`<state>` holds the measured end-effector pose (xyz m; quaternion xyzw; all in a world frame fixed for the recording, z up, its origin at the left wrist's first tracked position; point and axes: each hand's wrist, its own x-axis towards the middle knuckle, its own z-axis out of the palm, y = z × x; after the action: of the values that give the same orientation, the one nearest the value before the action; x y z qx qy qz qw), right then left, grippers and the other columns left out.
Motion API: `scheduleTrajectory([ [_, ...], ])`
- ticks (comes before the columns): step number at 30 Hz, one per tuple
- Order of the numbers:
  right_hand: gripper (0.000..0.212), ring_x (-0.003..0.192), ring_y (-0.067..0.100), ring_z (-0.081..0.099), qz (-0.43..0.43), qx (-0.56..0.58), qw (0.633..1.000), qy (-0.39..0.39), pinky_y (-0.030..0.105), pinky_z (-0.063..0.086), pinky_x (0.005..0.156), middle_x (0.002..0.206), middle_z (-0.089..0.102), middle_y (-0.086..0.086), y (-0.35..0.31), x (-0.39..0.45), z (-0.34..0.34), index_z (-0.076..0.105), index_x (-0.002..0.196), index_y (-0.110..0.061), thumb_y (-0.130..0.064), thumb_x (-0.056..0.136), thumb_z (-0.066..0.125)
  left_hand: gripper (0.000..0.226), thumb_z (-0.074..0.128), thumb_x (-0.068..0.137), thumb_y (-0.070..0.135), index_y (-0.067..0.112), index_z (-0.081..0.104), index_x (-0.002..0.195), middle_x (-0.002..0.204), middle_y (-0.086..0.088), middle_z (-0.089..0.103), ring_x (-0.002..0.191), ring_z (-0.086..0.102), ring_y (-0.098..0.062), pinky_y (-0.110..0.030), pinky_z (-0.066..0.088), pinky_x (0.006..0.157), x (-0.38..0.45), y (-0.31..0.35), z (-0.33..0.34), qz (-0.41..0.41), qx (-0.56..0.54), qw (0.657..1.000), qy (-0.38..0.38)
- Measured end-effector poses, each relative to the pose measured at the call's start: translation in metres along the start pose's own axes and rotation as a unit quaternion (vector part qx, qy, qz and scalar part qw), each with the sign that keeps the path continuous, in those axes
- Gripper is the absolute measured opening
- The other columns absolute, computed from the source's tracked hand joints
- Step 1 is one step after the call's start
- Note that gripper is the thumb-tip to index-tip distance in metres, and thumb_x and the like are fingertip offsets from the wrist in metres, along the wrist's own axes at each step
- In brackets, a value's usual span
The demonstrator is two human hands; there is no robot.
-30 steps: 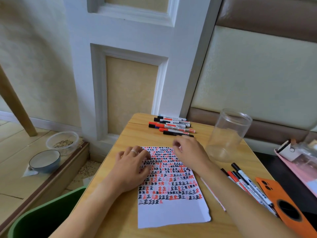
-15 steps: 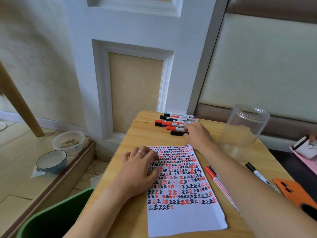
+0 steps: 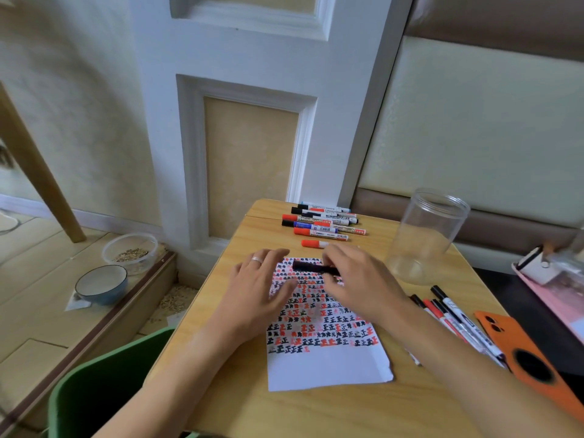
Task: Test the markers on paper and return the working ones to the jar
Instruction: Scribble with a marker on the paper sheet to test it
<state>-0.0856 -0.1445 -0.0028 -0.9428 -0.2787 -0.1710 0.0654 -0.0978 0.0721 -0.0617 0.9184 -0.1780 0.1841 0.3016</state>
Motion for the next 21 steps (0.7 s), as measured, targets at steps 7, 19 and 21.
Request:
scheduleTrajectory([
  [7, 0.014, 0.070, 0.017, 0.041, -0.002, 0.050, 0.999, 0.007, 0.021, 0.027, 0.054, 0.085, 0.048, -0.008, -0.030, -0.060, -0.014, 0.043, 0.100, -0.024, -0.022, 0.094, 0.055, 0.026, 0.033, 0.102, 0.052, 0.034, 0.052, 0.107, 0.084, 0.013, 0.061, 0.084, 0.051, -0.004, -0.037, 0.036, 0.092, -0.029, 0.029, 0.004, 0.068, -0.040, 0.994, -0.076],
  [19, 0.025, 0.074, 0.015, 0.055, 0.009, -0.010, 0.998, 0.063, 0.030, 0.044, 0.057, 0.088, 0.052, -0.008, -0.053, -0.095, 0.009, 0.057, 0.102, -0.024, -0.039, 0.102, 0.037, 0.035, 0.040, 0.103, 0.046, 0.021, 0.049, 0.081, 0.068, 0.011, 0.047, 0.065, 0.040, -0.008, -0.035, 0.034, 0.063, -0.046, 0.047, 0.001, 0.023, -0.237, 0.962, -0.133],
  [21, 0.026, 0.070, 0.014, 0.053, 0.006, -0.011, 0.998, 0.066, 0.027, 0.038, 0.053, 0.086, 0.051, -0.008, -0.054, -0.094, 0.009, 0.057, 0.102, -0.024, -0.040, 0.102, 0.037, 0.031, 0.040, 0.103, 0.045, 0.025, 0.047, 0.080, 0.068, 0.012, 0.047, 0.064, 0.040, -0.007, -0.035, 0.033, 0.062, -0.047, 0.047, 0.003, 0.024, -0.220, 0.968, -0.122],
])
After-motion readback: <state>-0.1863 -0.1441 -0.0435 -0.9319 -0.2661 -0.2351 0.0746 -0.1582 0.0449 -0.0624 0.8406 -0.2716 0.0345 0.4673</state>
